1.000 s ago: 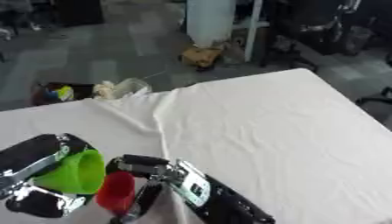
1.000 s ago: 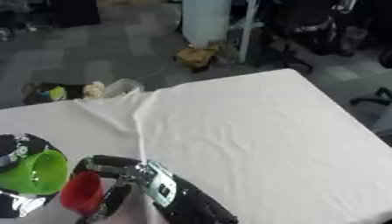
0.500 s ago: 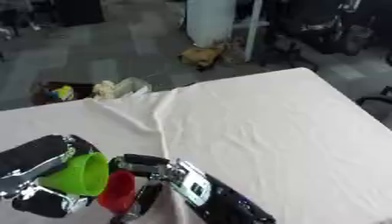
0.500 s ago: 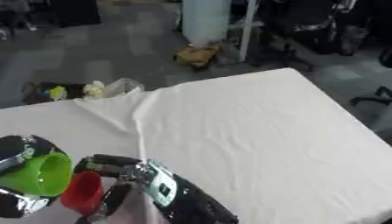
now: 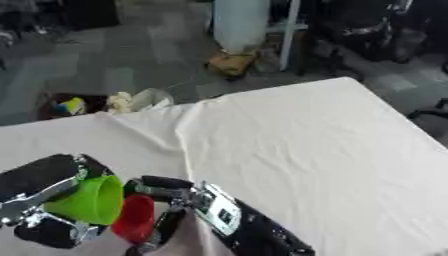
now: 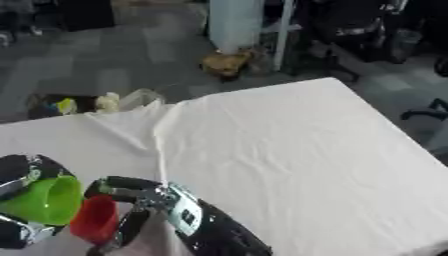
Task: Pour the contents of one cup into another cup.
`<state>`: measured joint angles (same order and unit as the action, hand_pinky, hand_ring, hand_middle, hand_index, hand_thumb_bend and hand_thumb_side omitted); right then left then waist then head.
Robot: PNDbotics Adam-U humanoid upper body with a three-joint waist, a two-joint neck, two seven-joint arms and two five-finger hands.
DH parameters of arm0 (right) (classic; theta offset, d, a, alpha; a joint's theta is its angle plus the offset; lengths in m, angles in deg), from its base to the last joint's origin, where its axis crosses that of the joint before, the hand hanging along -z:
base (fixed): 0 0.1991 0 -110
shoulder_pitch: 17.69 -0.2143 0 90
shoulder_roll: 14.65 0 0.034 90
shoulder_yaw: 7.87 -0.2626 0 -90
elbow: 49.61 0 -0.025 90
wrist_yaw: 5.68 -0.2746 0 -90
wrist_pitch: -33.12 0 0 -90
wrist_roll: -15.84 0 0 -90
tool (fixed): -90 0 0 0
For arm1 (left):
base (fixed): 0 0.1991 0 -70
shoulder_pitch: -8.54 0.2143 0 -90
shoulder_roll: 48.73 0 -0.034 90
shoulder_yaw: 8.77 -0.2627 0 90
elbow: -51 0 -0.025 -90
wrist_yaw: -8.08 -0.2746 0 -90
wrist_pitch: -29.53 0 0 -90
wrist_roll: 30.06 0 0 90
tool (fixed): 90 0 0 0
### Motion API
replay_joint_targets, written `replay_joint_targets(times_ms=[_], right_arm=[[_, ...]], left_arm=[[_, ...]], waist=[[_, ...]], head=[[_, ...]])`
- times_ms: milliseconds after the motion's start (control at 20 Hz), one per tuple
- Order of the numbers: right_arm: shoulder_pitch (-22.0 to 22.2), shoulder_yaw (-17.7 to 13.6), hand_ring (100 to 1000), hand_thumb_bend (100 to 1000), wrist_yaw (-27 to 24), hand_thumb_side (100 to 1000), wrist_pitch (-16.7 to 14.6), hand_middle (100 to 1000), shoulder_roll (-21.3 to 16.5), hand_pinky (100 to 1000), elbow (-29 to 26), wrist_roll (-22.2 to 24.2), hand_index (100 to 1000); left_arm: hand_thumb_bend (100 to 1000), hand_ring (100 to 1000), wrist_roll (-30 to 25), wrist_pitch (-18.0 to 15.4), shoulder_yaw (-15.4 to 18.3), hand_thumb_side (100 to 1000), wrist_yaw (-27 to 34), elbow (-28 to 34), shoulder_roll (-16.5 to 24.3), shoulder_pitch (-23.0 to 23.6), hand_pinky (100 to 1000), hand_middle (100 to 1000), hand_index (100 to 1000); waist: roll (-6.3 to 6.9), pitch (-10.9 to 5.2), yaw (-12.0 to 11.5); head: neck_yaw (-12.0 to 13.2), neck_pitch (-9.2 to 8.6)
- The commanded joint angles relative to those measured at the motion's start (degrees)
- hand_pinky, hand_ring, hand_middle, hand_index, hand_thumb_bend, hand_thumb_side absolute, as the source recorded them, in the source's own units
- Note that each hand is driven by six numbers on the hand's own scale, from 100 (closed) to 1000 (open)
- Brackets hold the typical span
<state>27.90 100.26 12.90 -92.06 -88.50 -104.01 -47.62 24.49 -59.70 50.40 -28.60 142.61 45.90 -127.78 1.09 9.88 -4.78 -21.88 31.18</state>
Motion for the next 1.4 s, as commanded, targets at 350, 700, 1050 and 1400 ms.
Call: replay_joint_targets(times_ms=[350, 700, 1050, 1400], right_arm=[[-1.2, 0.5, 391, 344, -0.3, 130, 0.1, 231, -0.6, 616, -1.0, -0.1, 440], [-1.2, 0.5, 391, 344, -0.3, 130, 0.2, 231, -0.7, 615, -1.1, -0.2, 440], [-1.3, 0.6, 391, 344, -0.3, 131, 0.3, 231, -0.8, 614, -1.1, -0.3, 439], [-1.3, 0.7, 391, 345, -0.4, 130, 0.3, 231, -0.8, 614, -1.2, -0.3, 439]], left_arm=[[100, 311, -2.6, -1.1, 0.1, 117, -3.2, 1.0, 0.4, -1.7, 128, 493, 742], [100, 282, -5.8, -2.4, 0.1, 114, -5.2, 1.9, 0.7, -2.1, 102, 482, 742], [110, 273, -7.1, -2.8, 0.3, 113, -6.5, 2.1, 0.9, -2.1, 100, 474, 742], [125, 272, -7.6, -3.5, 0.4, 110, -8.2, 2.3, 1.2, -2.2, 100, 470, 742]], waist=[[0.16, -0.84, 0.0], [0.22, -0.89, -0.1], [0.23, -0.92, -0.2], [0.23, -0.93, -0.1]], head=[[0.0, 0.32], [0.0, 0.25], [-0.1, 0.18], [-0.1, 0.12]])
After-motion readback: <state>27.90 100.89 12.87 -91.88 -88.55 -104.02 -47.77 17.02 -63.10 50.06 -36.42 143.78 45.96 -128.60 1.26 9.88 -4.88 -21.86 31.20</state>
